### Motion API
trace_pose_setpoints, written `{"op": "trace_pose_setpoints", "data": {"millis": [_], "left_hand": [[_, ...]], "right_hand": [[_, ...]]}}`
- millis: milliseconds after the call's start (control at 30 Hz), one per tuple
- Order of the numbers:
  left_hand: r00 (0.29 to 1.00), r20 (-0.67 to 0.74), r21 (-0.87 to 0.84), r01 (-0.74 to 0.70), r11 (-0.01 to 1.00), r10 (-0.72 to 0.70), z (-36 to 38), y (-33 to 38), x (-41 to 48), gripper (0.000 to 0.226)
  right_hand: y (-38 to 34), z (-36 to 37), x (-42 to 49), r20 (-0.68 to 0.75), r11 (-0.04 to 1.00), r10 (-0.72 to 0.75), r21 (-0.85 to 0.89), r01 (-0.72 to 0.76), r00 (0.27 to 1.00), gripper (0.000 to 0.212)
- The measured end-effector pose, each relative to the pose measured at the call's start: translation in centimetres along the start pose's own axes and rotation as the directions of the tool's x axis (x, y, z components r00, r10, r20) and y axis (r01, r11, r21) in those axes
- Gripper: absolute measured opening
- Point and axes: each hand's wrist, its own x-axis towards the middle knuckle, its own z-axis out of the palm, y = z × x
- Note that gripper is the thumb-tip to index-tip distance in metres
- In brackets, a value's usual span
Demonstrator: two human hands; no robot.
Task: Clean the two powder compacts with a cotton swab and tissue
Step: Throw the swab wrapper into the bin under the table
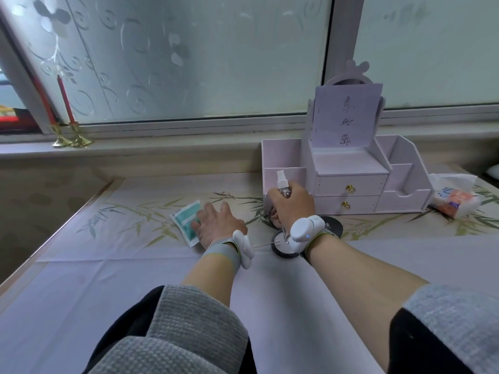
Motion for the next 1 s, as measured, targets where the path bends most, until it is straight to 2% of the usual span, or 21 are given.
{"op": "trace_pose_setpoints", "data": {"millis": [167, 233, 367, 500, 600, 667, 767, 900, 1000], "left_hand": [[0.996, 0.061, -0.049, 0.065, 0.997, -0.062, 1.5, -1.2, -0.7, 0.042], [0.998, 0.049, -0.080, 0.046, 0.996, -0.042, 1.8, -1.6, -0.8, 0.037], [0.995, -0.008, -0.139, -0.101, 0.985, 0.101, 1.9, -2.7, -0.5, 0.025], [0.978, -0.124, -0.165, -0.185, 0.969, 0.165, 1.9, -3.4, -0.5, 0.030], [0.903, -0.267, -0.237, -0.401, 0.885, 0.337, 1.7, -3.0, -1.3, 0.026], [0.838, -0.293, -0.266, -0.534, 0.803, 0.460, 1.7, -2.5, -2.3, 0.024], [0.799, -0.252, -0.211, -0.596, 0.775, 0.546, 2.1, -2.2, -3.5, 0.030], [0.812, -0.156, -0.139, -0.582, 0.801, 0.563, 2.6, -2.3, -3.9, 0.036], [0.834, -0.140, -0.132, -0.551, 0.824, 0.534, 2.5, -2.1, -4.1, 0.030]], "right_hand": [[-0.5, -0.2, -0.3, 0.018, 0.999, -0.030, -0.011, 0.030, 0.999, 0.017], [-0.3, 0.0, -0.3, 0.024, 0.999, -0.030, 0.014, 0.030, 0.999, 0.020], [-0.1, -0.2, -0.5, 0.006, 0.996, -0.033, 0.087, 0.032, 0.999, 0.041], [0.0, -0.3, -0.7, -0.004, 0.988, -0.040, 0.152, 0.041, 0.999, 0.043], [0.1, 0.1, -0.8, -0.026, 0.982, -0.050, 0.179, 0.054, 0.998, 0.042], [0.0, -0.1, -0.9, -0.032, 0.982, -0.062, 0.175, 0.067, 0.998, 0.039], [0.1, -0.6, -1.1, -0.015, 0.973, -0.068, 0.218, 0.070, 0.998, 0.033], [0.2, -2.0, -1.9, -0.003, 0.952, -0.029, 0.305, 0.029, 1.000, 0.020], [0.3, -3.3, -2.6, 0.044, 0.899, 0.028, 0.436, -0.044, 0.999, 0.025]]}}
